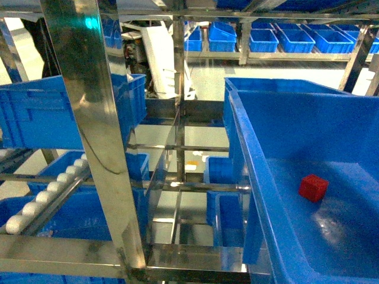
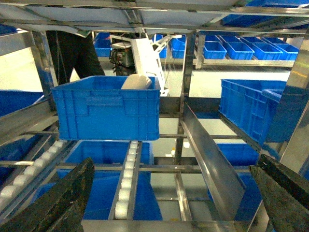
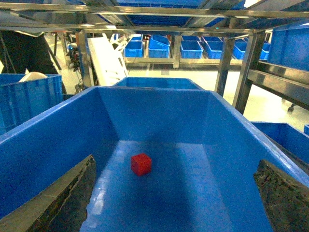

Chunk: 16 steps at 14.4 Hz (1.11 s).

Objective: Place magnetic block on left shelf second layer

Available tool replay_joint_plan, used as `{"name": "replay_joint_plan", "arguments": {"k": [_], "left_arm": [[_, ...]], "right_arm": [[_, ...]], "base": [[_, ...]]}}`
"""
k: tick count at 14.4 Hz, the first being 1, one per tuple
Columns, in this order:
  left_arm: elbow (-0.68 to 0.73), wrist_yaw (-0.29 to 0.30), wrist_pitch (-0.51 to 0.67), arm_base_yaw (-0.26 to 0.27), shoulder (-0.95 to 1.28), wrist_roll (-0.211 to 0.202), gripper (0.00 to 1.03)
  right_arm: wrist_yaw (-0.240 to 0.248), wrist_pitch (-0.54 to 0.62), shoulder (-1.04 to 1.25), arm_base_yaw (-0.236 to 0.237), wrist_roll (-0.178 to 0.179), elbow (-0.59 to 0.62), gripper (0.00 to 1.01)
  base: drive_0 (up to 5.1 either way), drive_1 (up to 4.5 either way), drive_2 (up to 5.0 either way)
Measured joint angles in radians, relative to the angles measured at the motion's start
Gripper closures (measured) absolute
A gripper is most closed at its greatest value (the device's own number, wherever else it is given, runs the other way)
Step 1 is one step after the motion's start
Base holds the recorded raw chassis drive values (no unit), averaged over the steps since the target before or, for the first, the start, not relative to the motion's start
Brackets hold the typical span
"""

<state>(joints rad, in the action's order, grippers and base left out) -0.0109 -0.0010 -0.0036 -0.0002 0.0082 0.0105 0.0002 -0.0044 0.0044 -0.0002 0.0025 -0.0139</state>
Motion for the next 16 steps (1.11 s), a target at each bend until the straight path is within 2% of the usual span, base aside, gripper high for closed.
{"name": "replay_joint_plan", "arguments": {"k": [16], "left_arm": [[0.0,0.0,0.0,0.0,0.0,0.0,0.05]], "right_arm": [[0.0,0.0,0.0,0.0,0.0,0.0,0.03]], "base": [[0.0,0.0,0.0]]}}
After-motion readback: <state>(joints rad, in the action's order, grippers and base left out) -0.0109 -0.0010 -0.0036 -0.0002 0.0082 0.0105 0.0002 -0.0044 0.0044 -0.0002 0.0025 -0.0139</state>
